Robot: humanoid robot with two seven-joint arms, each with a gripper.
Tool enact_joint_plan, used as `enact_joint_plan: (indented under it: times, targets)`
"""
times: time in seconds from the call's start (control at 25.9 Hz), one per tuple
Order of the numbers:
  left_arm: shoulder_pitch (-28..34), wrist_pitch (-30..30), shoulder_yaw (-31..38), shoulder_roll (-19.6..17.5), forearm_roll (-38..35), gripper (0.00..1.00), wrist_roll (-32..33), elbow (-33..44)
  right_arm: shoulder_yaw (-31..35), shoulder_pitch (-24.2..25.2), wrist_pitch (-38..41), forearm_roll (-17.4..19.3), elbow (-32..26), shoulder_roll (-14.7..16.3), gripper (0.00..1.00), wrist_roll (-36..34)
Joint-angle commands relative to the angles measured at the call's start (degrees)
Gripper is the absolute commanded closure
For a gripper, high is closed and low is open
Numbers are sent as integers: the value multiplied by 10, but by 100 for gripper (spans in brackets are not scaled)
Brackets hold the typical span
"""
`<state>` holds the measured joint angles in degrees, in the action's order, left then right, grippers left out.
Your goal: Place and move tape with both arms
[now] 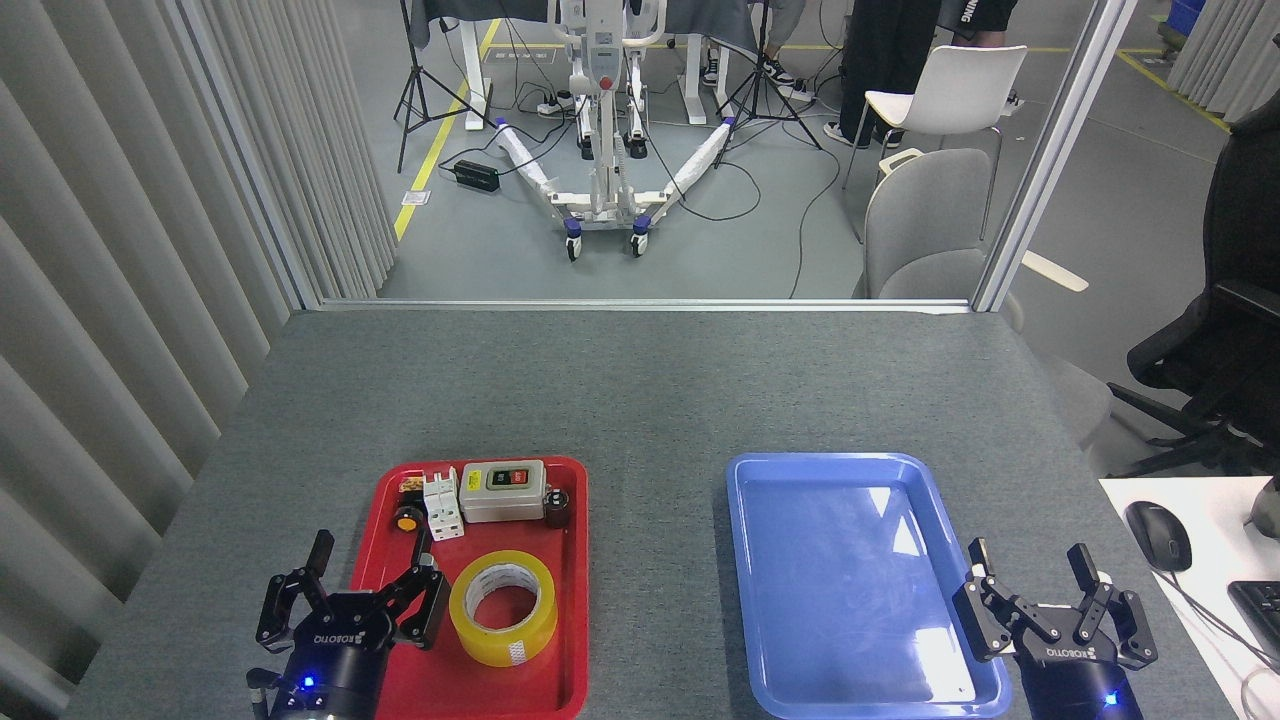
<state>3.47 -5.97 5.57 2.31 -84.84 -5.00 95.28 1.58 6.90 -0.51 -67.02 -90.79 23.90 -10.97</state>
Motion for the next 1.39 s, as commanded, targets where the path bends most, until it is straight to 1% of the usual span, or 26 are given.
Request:
enact_joint_plan:
  times: [0.0, 0.12, 0.19, 0.27, 0.39, 0.5, 0.66, 0.73, 0.89, 1.08, 1.16, 1.28, 1.35]
  targets:
    - [-6, 0, -1, 1, 12, 0, 3, 2, -1, -3, 0, 1, 1, 1, 0, 2]
    - [-15, -3, -2, 0, 49, 0, 10, 2, -1, -2, 0, 1, 1, 1, 0, 2]
    - [-30, -3, -3, 0, 78, 0, 50, 2, -1, 0, 0, 1, 0, 0, 0, 2]
    - [-47, -2, -4, 0, 86, 0, 122, 0, -1, 0, 0, 1, 1, 0, 0, 2]
    - [-76, 3, -7, 1, 87, 0, 261, -2, 0, -1, 0, 1, 1, 0, 0, 2]
    - [-105, 6, -8, 0, 88, 0, 377, -7, 0, -2, 0, 0, 1, 0, 0, 2]
    - [-155, 8, -11, -1, 87, 0, 502, -50, 1, -2, 0, 0, 1, 0, 0, 2]
    - [-172, 8, -11, -2, 87, 0, 548, -70, 1, -2, 0, 0, 1, -1, 0, 2]
    - [-194, 8, -16, -2, 85, 0, 601, -95, 1, -2, 0, 0, 0, -1, 0, 2]
    - [-238, 15, -36, -2, 79, 0, 695, -134, 1, -2, 0, 0, 0, -1, 0, 2]
    - [-254, 25, -46, -2, 78, 0, 706, -162, 1, -2, 0, 0, 0, -1, 0, 2]
    - [-276, 58, -52, -1, 76, 0, 705, -217, 1, -1, 0, 0, 1, -3, 0, 2]
    - [-283, 74, -58, 0, 71, 0, 705, -241, 1, 0, 0, 0, 1, -3, 0, 2]
